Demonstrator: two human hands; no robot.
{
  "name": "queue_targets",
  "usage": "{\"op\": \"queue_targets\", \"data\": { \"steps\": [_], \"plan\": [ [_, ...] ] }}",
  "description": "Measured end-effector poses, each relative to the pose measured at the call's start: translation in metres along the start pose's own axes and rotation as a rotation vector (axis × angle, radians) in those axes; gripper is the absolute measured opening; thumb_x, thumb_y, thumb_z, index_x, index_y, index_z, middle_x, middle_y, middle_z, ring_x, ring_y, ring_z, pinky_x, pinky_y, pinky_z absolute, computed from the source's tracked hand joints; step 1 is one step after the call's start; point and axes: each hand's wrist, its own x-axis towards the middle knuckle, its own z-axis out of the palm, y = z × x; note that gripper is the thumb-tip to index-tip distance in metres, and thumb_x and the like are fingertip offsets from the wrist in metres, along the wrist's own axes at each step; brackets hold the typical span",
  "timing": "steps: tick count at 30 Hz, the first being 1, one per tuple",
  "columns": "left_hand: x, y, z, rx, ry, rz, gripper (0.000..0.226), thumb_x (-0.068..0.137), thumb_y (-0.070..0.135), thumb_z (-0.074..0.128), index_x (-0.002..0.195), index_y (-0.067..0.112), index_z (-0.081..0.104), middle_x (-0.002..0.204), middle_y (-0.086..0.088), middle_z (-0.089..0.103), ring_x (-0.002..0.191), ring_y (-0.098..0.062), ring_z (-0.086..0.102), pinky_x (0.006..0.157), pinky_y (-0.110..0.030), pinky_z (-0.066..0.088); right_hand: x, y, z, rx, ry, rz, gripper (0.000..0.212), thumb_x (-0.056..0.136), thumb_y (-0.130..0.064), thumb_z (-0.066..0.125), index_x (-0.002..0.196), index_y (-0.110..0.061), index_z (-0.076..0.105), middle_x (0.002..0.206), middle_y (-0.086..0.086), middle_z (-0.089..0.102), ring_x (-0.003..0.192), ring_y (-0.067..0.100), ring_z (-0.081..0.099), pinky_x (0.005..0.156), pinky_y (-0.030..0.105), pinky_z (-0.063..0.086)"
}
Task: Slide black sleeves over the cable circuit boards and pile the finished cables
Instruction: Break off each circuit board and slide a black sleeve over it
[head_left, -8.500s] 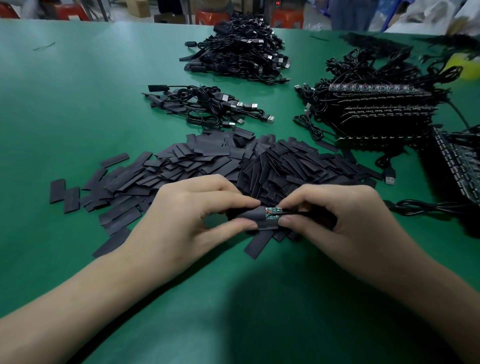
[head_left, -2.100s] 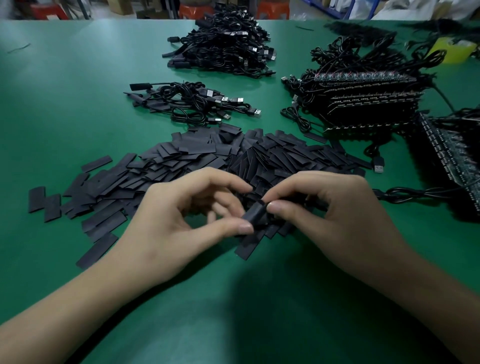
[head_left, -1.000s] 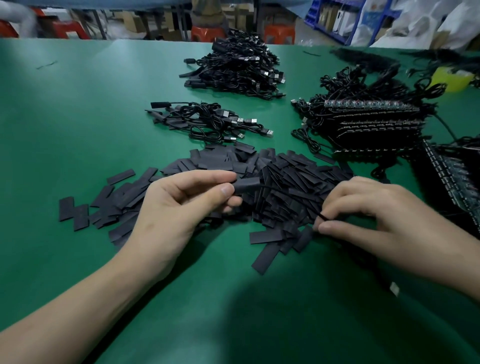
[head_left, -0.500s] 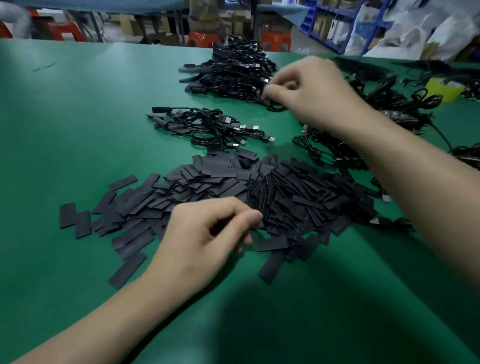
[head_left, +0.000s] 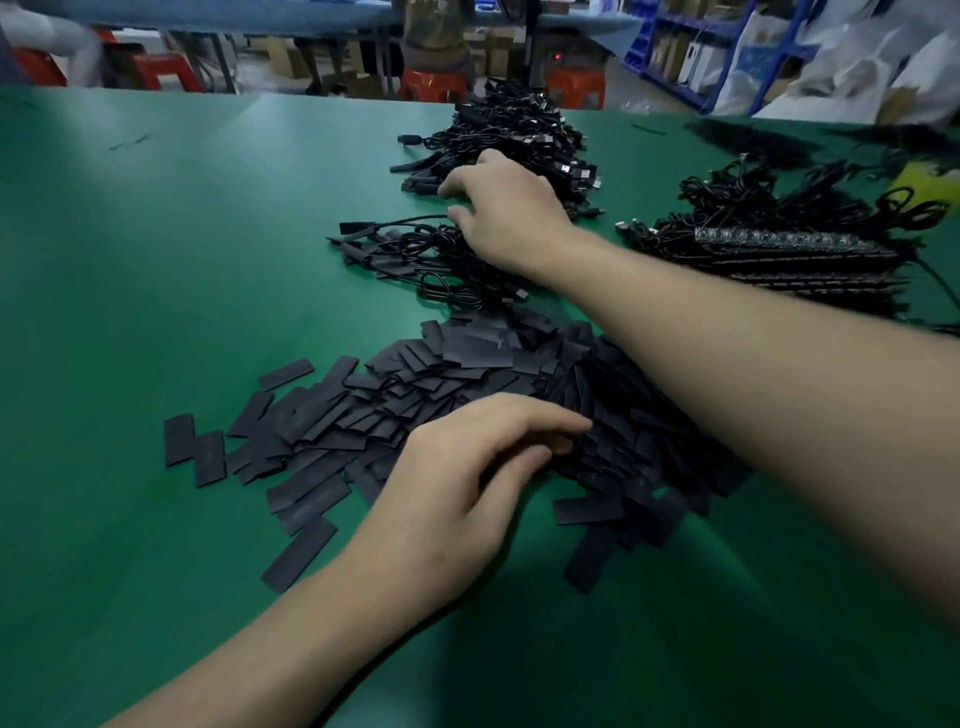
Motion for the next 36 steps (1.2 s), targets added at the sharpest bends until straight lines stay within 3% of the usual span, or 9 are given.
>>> {"op": "queue_targets", "data": {
  "steps": [6,10,15,18,20,25,30,33,36],
  "plan": [
    [0.0,0.004,0.002,0.095,0.03,0.018,0.018,0.094,0.025,0.065,0.11,0.023,0.073,0.111,0.01,0.059,0.108,-0.007,0.059,0.088,-0.013,0.04,-0.105,0.012,-0.014,0.087,0.14,-0.068,0.026,0.103,-0.036,0.054,0.123,-0.026,0.067,0.114,-0.001,0.057,0.115,0.02,0.051,0.099,0.042,0.038],
    [0.006,0.013,0.008,0.146,0.085,-0.024,0.018,0.094,0.023,0.064,0.109,0.019,0.072,0.106,0.004,0.056,0.1,-0.006,0.057,0.085,-0.013,0.04,-0.164,0.043,-0.023,0.069,0.086,0.042,0.036,0.102,-0.044,0.052,0.13,-0.025,0.064,0.124,-0.002,0.056,0.124,0.019,0.049,0.105,0.04,0.036],
    [0.061,0.037,0.021,0.211,-0.006,-0.005,0.016,0.098,0.022,0.063,0.109,0.015,0.072,0.1,0.004,0.063,0.092,-0.007,0.058,0.083,-0.016,0.045,-0.2,0.055,-0.014,0.121,-0.038,0.112,0.047,0.099,-0.045,0.045,0.138,-0.024,0.059,0.142,0.004,0.052,0.135,0.024,0.043,0.115,0.043,0.033],
    [0.121,0.053,0.04,0.14,-0.097,-0.181,0.021,0.102,0.034,0.057,0.112,0.022,0.071,0.093,0.015,0.068,0.074,0.006,0.06,0.069,-0.011,0.047,-0.206,0.056,-0.002,0.121,-0.087,0.124,0.046,0.104,-0.049,0.04,0.141,-0.027,0.054,0.148,0.006,0.05,0.138,0.027,0.04,0.116,0.048,0.03],
    [0.157,0.055,0.06,0.044,-0.131,-0.303,0.027,0.104,0.037,0.052,0.117,0.022,0.069,0.091,0.005,0.07,0.071,-0.004,0.059,0.066,-0.019,0.046,-0.207,0.057,0.003,0.097,-0.091,0.122,0.048,0.105,-0.052,0.036,0.145,-0.03,0.049,0.153,0.003,0.045,0.143,0.024,0.036,0.119,0.049,0.025],
    [0.216,0.036,0.103,-0.039,-0.142,-0.561,0.03,0.106,0.035,0.049,0.115,0.008,0.058,0.101,-0.01,0.058,0.087,-0.022,0.053,0.085,-0.034,0.054,-0.21,0.058,0.006,0.086,-0.081,0.114,0.049,0.106,-0.052,0.029,0.147,-0.031,0.046,0.157,0.0,0.041,0.148,0.021,0.03,0.122,0.048,0.018],
    [0.238,0.02,0.124,-0.256,-0.048,-0.721,0.039,0.104,0.026,0.054,0.136,0.005,0.048,0.127,-0.011,0.059,0.117,-0.025,0.061,0.096,-0.039,0.054,-0.214,0.058,0.001,0.106,-0.059,0.093,0.047,0.106,-0.046,0.028,0.142,-0.026,0.051,0.152,0.002,0.044,0.145,0.022,0.032,0.123,0.044,0.011],
    [0.245,0.021,0.127,-0.328,0.039,-0.678,0.018,0.102,0.008,0.054,0.119,0.009,0.061,0.107,-0.006,0.063,0.096,-0.021,0.06,0.08,-0.032,0.051,-0.214,0.057,-0.001,0.096,-0.045,0.084,0.045,0.107,-0.043,0.028,0.139,-0.025,0.053,0.148,0.002,0.047,0.143,0.02,0.033,0.124,0.042,0.007],
    [0.248,0.018,0.128,-0.179,0.09,-0.568,0.038,0.097,-0.002,0.054,0.128,0.019,0.063,0.122,-0.007,0.063,0.078,-0.016,0.058,0.074,-0.028,0.053,-0.214,0.056,-0.002,0.115,0.001,0.098,0.041,0.107,-0.039,0.033,0.13,-0.019,0.061,0.136,0.003,0.055,0.137,0.022,0.04,0.124,0.042,0.008]
  ]
}}
